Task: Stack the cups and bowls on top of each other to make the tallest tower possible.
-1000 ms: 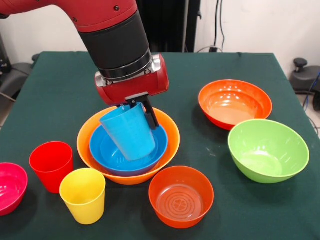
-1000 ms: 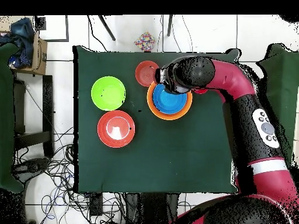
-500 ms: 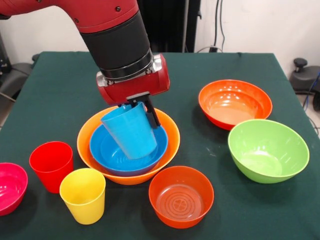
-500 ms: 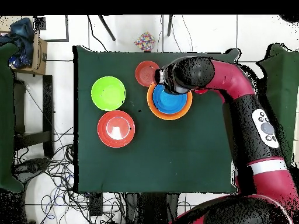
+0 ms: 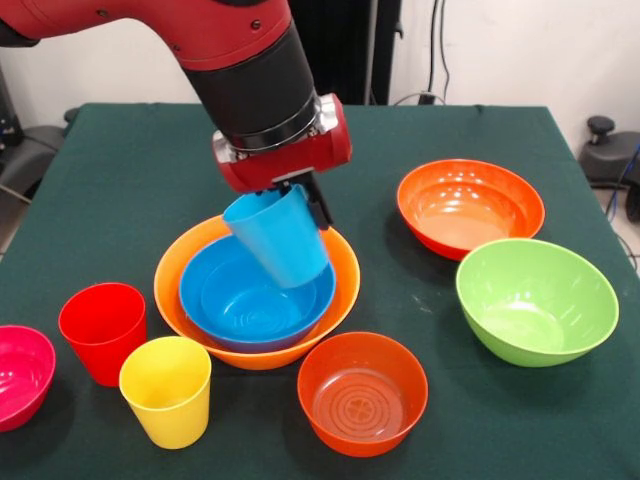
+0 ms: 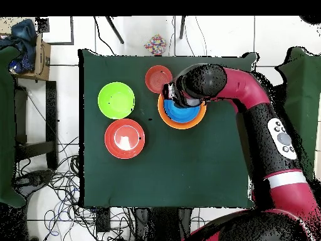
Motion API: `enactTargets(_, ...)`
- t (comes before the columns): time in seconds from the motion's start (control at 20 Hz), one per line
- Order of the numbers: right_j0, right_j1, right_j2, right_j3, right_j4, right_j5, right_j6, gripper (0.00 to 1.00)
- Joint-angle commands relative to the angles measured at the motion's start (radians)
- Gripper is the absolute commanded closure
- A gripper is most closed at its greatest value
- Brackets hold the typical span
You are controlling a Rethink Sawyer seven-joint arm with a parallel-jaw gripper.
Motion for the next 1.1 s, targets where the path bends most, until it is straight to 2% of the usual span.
enactTargets(0.05,0.037,0.021,-0.045,0.053,-0.039,0.117,-0.133,1.00)
enactTargets(0.45,0.068,-0.010,-0.111,0.057,-0.139,0.153,-0.134,1.00)
enactTargets(0.8,0.117,-0.032,-0.184,0.004,-0.221,0.229,-0.116,1.00)
enactTargets(1.1,0.125,-0.041,-0.208,0.000,-0.256,0.234,-0.110,1.00)
